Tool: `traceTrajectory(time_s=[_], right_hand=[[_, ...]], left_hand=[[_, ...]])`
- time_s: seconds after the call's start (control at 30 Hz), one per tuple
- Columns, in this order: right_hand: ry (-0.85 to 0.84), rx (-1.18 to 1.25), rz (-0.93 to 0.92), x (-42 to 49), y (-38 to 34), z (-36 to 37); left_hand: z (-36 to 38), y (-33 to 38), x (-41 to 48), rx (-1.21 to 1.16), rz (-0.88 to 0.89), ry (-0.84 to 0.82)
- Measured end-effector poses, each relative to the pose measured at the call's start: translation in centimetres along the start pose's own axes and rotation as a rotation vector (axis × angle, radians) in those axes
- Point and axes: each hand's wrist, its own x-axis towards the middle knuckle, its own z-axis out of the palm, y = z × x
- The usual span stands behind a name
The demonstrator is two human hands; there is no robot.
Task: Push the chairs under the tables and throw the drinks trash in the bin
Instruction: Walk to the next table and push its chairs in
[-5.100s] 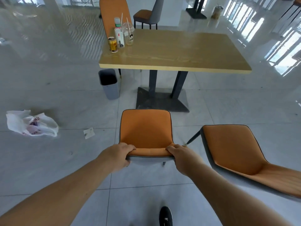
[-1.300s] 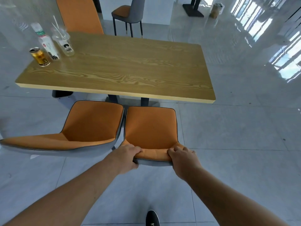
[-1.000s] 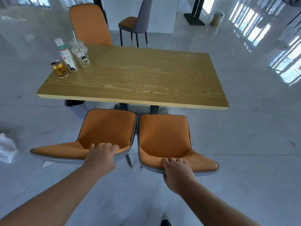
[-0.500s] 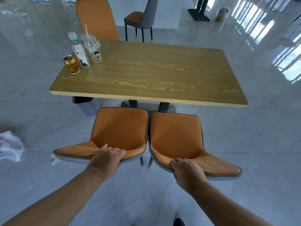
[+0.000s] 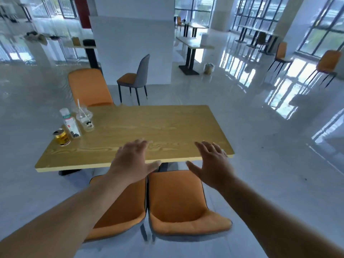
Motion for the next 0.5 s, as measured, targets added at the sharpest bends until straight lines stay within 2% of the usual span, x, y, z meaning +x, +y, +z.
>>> traceTrajectory(time_s=[0.1,0.23,0.4,0.5], right_hand=[[0.208,-0.034,0.041,2.0,3.9,-11.5],[0.389,-0.104,0.072,1.0,11.4,-24.6],[0.534,-0.179,0.108,-3.2,24.2,-36.3],[0.557,-0.207,0.140,-6.0,32.4,-40.6]], left_hand=[[-7.7,8.4,4.5,0.043,0.121,0.155],[-15.0,21.3,9.2,0.058,0.258,0.276],[-18.9,38.2,13.3,0.067,0.393,0.378],[-19.6,47.6,15.5,0.073,0.479,0.428]])
